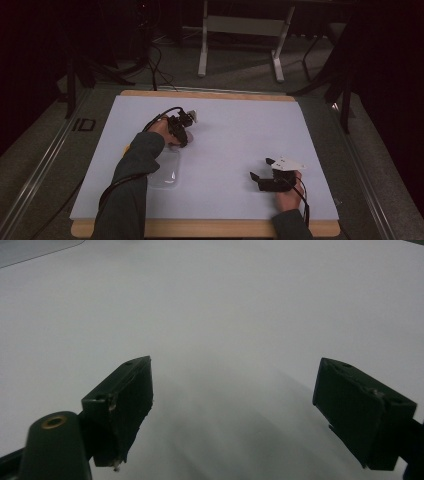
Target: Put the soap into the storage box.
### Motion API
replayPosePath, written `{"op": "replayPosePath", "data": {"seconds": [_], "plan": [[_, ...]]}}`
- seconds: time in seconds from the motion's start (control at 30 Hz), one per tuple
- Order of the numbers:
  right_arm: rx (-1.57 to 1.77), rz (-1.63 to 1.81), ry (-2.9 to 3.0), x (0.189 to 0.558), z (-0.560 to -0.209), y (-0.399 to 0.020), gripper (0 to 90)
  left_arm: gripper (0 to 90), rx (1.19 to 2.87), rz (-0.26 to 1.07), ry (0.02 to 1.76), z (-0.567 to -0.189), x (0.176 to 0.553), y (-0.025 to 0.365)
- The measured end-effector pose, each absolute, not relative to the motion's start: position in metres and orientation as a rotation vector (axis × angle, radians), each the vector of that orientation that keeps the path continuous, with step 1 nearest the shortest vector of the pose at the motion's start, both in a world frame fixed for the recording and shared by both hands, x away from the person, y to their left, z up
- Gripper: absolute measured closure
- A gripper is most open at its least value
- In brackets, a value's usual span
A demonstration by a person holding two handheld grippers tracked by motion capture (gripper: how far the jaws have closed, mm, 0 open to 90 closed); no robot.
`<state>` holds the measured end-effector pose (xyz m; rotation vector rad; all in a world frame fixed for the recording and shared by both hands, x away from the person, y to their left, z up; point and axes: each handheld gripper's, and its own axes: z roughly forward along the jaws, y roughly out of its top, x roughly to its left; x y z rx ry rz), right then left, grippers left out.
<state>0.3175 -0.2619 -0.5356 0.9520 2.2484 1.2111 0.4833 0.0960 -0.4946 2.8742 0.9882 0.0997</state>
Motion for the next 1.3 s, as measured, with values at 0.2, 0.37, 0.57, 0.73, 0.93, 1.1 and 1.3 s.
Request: {"op": "replayPosePath", "data": {"seconds": [0.2,0.37,0.57,0.73,0.93,1.1,1.3], "plan": [[0.953,1.21,2.248,0.317,-0.536,-0.262,15.8,49.8,2.868,0.105,0.971,-0.487,0.482,0.095],[0.953,1.211,2.247,0.317,-0.536,-0.262,15.8,49.8,2.859,0.11,0.972,-0.481,0.48,0.095],[0.954,1.211,2.247,0.317,-0.536,-0.262,15.8,49.8,2.844,0.126,0.977,-0.474,0.478,0.098],[0.954,1.211,2.247,0.317,-0.536,-0.262,15.8,49.8,2.84,0.139,0.978,-0.468,0.475,0.103],[0.954,1.212,2.247,0.317,-0.536,-0.262,15.8,49.7,2.839,0.156,0.975,-0.462,0.471,0.106],[0.954,1.212,2.246,0.317,-0.536,-0.262,15.8,49.7,2.83,0.161,0.981,-0.456,0.466,0.109],[0.956,1.211,2.245,0.317,-0.535,-0.262,15.9,49.7,2.817,0.164,0.995,-0.452,0.463,0.111]]}}
